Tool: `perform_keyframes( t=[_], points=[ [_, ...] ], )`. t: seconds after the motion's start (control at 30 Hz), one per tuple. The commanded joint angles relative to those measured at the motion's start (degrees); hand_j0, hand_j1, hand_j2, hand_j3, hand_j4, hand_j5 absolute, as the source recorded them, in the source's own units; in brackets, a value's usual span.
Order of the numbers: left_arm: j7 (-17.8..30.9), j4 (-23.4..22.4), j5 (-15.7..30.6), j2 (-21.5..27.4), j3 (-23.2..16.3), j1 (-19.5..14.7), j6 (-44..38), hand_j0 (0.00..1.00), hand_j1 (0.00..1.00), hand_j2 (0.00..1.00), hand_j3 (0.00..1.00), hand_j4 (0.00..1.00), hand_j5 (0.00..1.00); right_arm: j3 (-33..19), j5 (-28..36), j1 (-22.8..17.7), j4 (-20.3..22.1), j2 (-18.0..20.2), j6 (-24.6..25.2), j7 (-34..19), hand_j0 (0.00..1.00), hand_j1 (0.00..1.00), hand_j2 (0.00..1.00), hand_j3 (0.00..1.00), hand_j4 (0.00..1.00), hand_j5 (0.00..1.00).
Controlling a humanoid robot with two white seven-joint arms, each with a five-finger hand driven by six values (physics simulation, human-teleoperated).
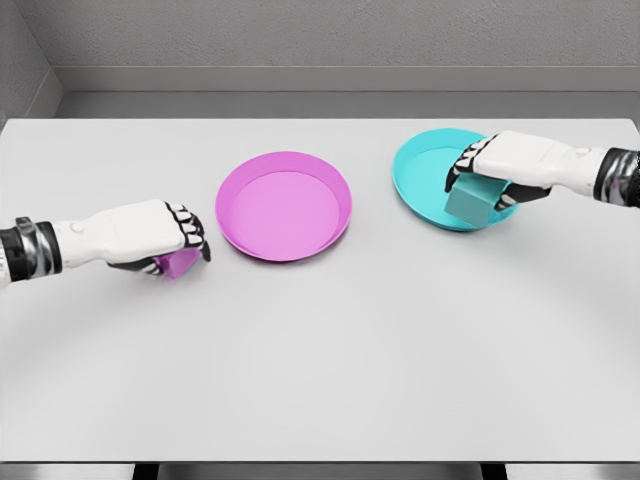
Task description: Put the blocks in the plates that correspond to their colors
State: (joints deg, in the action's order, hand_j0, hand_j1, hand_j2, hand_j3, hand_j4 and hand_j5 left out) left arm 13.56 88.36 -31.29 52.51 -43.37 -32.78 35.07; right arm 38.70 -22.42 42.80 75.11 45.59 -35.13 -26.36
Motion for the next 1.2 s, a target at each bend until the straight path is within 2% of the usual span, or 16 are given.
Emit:
perform_keyframes(
  t=[0.0, 0.2, 0.5, 0.63, 0.77, 0.8, 0.87, 1.07, 1.17],
  points=[
    [-0.02, -0.12, 0.09, -1.01, 0.04, -0.09, -0.07, 0.60, 0.60, 0.60, 0.60, 0.60, 0.60, -0.03, -0.52, 0.26, -2.34, -2.17, 0.13, 0.00, 0.56, 0.56, 0.56, 0.56, 0.56, 0.56],
    [-0.02, -0.21, 0.00, -2.59, 0.04, -1.58, -0.07, 0.60, 0.60, 0.60, 0.60, 0.60, 0.60, 0.15, -1.66, 2.64, -7.52, -6.12, 0.13, -0.97, 0.56, 0.56, 0.56, 0.56, 0.56, 0.56],
    [1.38, -1.17, -0.09, -6.37, -0.05, -4.39, -0.07, 0.60, 0.60, 0.60, 0.60, 0.60, 0.60, 0.23, -2.01, 6.15, -13.50, -8.59, 0.13, -0.97, 0.56, 0.56, 0.56, 0.56, 0.56, 0.56],
    [2.44, -3.19, -0.18, -9.35, -0.23, -6.41, -0.07, 0.60, 0.60, 0.60, 0.60, 0.60, 0.60, 0.23, -3.33, 7.65, -17.98, -10.61, 0.13, -0.97, 0.56, 0.56, 0.56, 0.56, 0.56, 0.56],
    [2.52, -6.36, -0.18, -12.08, -2.16, -9.41, -0.07, 0.60, 0.60, 0.60, 0.60, 0.60, 0.60, 0.23, -3.42, 8.62, -19.74, -11.66, 0.13, -0.97, 0.58, 0.58, 0.58, 0.58, 0.58, 0.58],
    [2.52, -6.53, -0.18, -12.34, -2.16, -9.67, -0.07, 0.60, 0.60, 0.60, 0.60, 0.60, 0.60, 0.23, -3.51, 8.70, -20.01, -11.84, 0.13, -0.97, 0.68, 0.68, 0.68, 0.68, 0.68, 0.68],
    [2.61, -8.12, -0.18, -13.75, -2.25, -10.72, -0.07, 0.60, 0.60, 0.60, 0.60, 0.60, 0.60, 0.32, -3.42, 8.62, -19.92, -11.84, 0.13, -0.88, 0.99, 0.99, 0.99, 0.99, 0.99, 0.99],
    [3.40, -11.01, -0.26, -16.91, -3.83, -13.89, -0.07, 0.60, 0.60, 0.60, 0.60, 0.60, 0.60, -0.03, -3.42, 8.70, -20.01, -11.75, 0.13, -0.71, 1.00, 1.00, 1.00, 1.00, 1.00, 1.00],
    [3.49, -14.35, -0.70, -19.46, -4.88, -16.17, -0.07, 0.60, 0.60, 0.60, 0.60, 0.60, 0.60, -0.03, -3.42, 8.70, -20.09, -11.75, 0.13, -0.80, 1.00, 1.00, 1.00, 1.00, 1.00, 1.00]
  ],
)
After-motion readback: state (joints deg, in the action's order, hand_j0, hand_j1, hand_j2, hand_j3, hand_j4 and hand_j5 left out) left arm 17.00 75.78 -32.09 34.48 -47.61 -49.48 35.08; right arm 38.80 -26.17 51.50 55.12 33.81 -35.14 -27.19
